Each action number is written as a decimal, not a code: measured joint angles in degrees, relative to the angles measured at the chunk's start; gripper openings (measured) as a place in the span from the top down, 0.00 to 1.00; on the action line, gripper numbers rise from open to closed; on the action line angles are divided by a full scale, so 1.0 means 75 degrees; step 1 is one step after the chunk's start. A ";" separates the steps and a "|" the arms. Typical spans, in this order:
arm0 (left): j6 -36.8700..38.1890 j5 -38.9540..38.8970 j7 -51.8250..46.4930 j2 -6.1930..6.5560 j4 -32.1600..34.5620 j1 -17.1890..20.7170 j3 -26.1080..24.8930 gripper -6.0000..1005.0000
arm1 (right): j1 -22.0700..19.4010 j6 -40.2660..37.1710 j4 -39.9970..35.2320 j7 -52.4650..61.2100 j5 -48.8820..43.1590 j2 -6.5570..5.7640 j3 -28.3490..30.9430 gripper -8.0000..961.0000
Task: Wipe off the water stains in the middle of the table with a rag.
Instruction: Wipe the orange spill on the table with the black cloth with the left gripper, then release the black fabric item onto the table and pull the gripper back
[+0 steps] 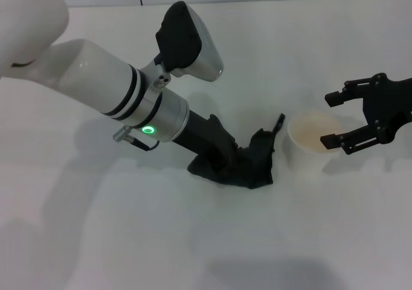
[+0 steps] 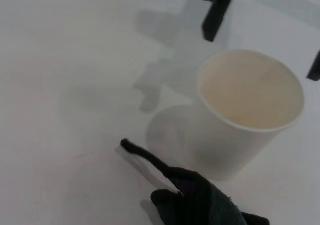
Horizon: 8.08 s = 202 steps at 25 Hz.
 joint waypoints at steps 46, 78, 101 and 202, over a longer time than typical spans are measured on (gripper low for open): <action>-0.1121 -0.0278 -0.0309 0.0011 -0.0014 -0.0032 0.0257 0.88 | 0.0024 -0.0296 0.0011 0.0132 -0.0059 -0.0079 -0.0065 0.09; -0.1218 0.0739 -0.0140 0.0076 0.0061 0.0267 -0.2027 0.87 | 0.0068 -0.0349 0.0015 0.0132 -0.0058 -0.0062 -0.0068 0.09; -0.1088 -0.0476 -0.0196 -0.0011 -0.0401 -0.0278 -0.0115 0.87 | 0.0068 -0.0348 0.0013 0.0123 -0.0058 -0.0022 -0.0080 0.09; 0.1859 0.1885 0.0088 0.0098 0.3273 0.3076 -0.3112 0.70 | -0.0151 -0.0394 -0.0042 0.0155 -0.0080 -0.0079 -0.0076 0.09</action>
